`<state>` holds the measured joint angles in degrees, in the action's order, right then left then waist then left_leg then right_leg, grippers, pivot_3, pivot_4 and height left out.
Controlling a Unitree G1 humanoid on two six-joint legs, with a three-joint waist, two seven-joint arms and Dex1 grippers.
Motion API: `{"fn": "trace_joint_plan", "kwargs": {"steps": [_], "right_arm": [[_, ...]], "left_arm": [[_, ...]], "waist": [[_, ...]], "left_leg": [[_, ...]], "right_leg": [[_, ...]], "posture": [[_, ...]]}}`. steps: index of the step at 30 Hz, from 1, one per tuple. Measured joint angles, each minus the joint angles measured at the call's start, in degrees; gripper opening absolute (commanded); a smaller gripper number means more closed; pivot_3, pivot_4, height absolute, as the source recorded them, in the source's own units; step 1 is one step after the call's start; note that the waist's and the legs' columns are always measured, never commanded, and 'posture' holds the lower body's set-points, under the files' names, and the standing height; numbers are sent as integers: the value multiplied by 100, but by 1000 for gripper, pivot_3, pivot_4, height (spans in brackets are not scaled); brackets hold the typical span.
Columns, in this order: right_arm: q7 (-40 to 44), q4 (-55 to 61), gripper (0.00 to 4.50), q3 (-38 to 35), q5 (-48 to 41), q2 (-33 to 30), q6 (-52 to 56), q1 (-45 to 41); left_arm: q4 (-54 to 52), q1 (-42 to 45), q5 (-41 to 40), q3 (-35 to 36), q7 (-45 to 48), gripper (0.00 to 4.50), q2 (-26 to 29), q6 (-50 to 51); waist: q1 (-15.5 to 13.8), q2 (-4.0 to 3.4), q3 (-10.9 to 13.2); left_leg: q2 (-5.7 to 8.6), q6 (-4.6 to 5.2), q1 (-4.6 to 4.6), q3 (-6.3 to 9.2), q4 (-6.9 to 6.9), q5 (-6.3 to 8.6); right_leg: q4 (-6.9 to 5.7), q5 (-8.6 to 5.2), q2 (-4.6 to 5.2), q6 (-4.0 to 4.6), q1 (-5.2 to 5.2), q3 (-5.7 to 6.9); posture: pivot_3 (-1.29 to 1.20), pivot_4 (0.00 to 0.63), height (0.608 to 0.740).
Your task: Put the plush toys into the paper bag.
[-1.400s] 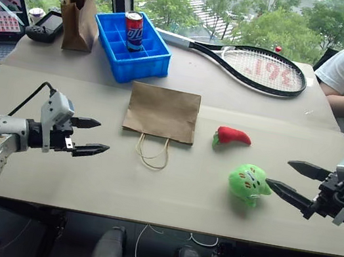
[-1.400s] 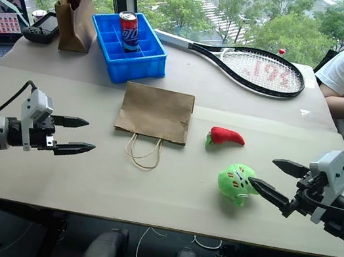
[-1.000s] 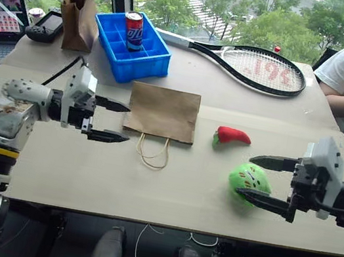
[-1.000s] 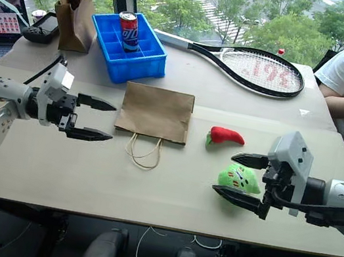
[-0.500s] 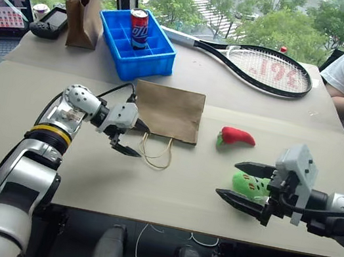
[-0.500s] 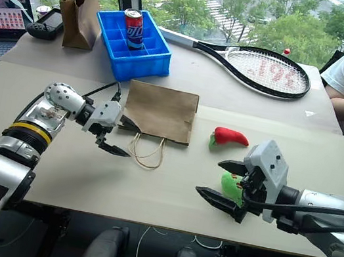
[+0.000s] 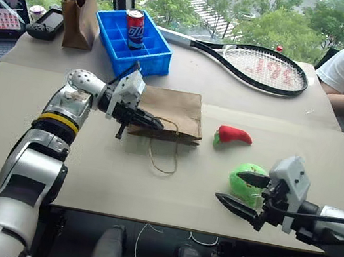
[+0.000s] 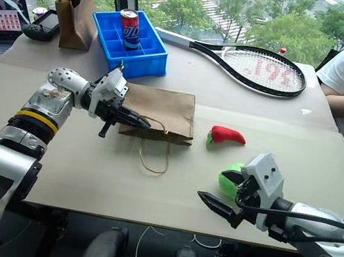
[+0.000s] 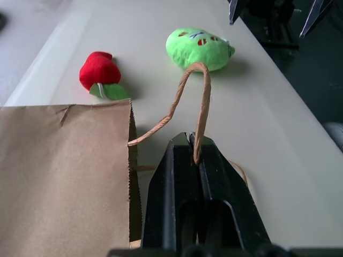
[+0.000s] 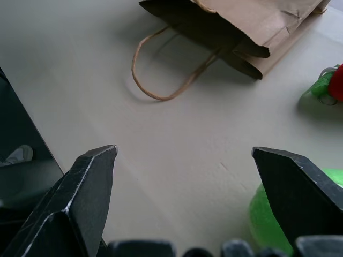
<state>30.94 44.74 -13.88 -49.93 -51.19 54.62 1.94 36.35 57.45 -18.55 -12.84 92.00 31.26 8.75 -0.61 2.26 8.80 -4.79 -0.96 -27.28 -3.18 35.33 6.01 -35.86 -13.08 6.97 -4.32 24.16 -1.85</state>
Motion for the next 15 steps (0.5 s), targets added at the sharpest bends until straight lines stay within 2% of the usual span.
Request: {"fn": "trace_joint_plan", "kwargs": {"steps": [1, 2, 6, 7, 14, 15], "right_arm": [[-40, -2, 4500, 75, 31, 60, 0, -38], [-132, -14, 3979, 183, 73, 149, -1, -116], [-589, -218, 2828, 521, 265, 834, -35, -699], [-728, -257, 2410, 654, 322, 986, -44, -870], [-1243, -536, 48, 1136, 418, 1879, -30, -1544], [-1304, -655, 48, 1225, 451, 2061, -31, -1628]], "left_arm": [[-230, -20, -29, 20, -23, 40, 22, 220], [-611, -86, -98, 55, -88, 0, 74, 568], [-1590, -278, -303, 146, -480, 0, 100, 1593], [-1943, -324, -372, 176, -594, 0, 121, 1822], [-2728, -377, -532, 303, -905, 0, 208, 2383], [-2828, -420, -579, 307, -964, 0, 196, 2428]], "waist": [[-1, 0, 0], [5, 0, 0], [38, 0, 1], [38, 0, 0], [33, -1, 0], [33, -1, 0]], "left_leg": [[0, 0, 0, 0, 0, 0], [0, 0, 2, 1, 1, 0], [-3, 1, 2, 12, 4, -2], [-4, 1, 3, 13, 4, -2], [-11, 2, 2, 26, 4, -3], [-11, 2, 2, 28, 4, -3]], "right_leg": [[0, 0, 0, 0, 0, 0], [-1, 0, 0, 0, -1, 0], [-9, 0, -13, 0, 2, -1], [-10, -1, -14, 1, 0, -2], [-11, -3, -42, 6, -4, -15], [-11, -4, -44, 7, -3, -19]], "posture": [[0, 150, 740], [0, 150, 740], [0, 150, 740], [0, 150, 740], [0, 150, 740], [0, 150, 740]]}}
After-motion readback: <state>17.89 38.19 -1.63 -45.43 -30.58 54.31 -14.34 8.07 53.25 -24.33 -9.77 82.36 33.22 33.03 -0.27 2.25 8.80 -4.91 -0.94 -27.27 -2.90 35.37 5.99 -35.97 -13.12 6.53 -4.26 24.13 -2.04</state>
